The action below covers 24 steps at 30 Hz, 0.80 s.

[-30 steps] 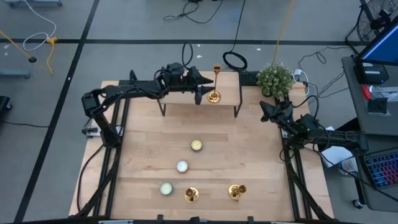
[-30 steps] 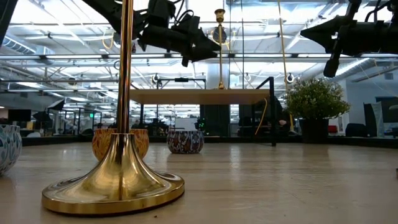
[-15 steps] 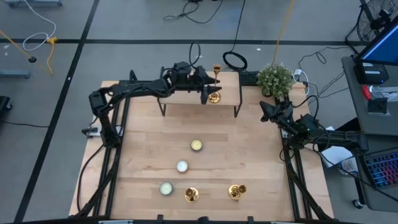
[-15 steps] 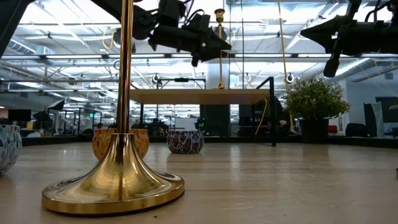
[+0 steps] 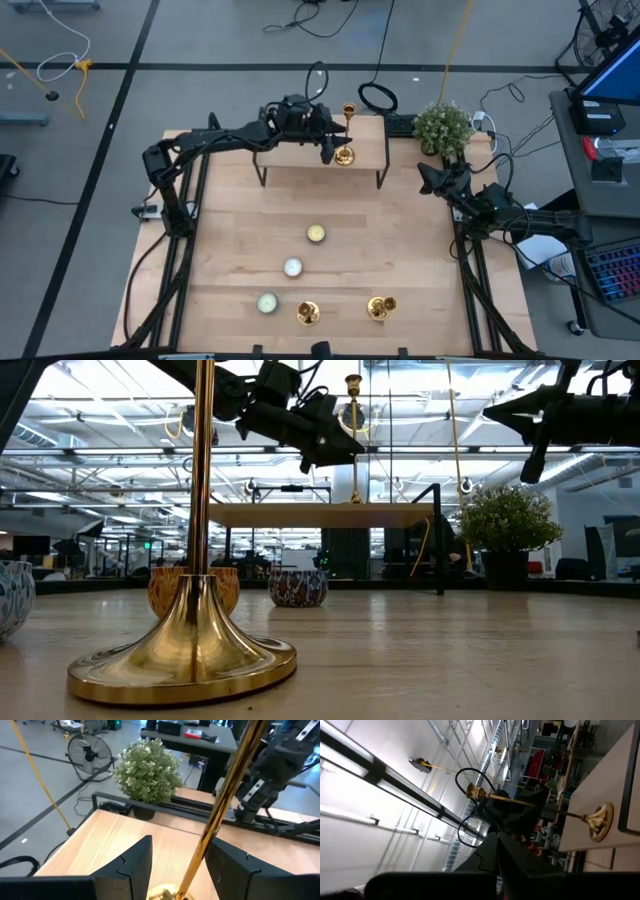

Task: Pick & Place candle stick holders
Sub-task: Put the top gold candle holder on the shelf

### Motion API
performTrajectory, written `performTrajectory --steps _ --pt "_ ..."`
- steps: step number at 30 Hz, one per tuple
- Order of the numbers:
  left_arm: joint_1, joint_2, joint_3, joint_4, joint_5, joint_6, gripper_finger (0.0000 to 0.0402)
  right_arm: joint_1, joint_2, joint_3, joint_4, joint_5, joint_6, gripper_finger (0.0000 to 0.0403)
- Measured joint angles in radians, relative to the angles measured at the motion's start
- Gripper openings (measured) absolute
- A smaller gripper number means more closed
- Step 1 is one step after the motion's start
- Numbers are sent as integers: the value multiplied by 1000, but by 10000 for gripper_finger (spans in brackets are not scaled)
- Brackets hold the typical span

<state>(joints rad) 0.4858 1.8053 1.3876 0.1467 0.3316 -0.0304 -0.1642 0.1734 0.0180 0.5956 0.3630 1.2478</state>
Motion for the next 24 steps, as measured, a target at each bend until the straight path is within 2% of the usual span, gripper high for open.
performTrajectory --steps 3,6,13,19,24 --pt "0 -1 0 6 32 -29 182 0 9 30 -1 4 -108 15" --pt "-3 -6 0 6 44 -35 182 0 35 69 -14 6 -219 41" --pt "-4 -7 0 4 63 -43 182 -1 137 168 -48 5 -299 152" --pt "25 -95 -1 -146 -1 18 182 -4 218 229 -43 2 -337 240" --pt "64 -189 -2 -281 -22 18 182 -41 264 272 -39 4 -379 275"
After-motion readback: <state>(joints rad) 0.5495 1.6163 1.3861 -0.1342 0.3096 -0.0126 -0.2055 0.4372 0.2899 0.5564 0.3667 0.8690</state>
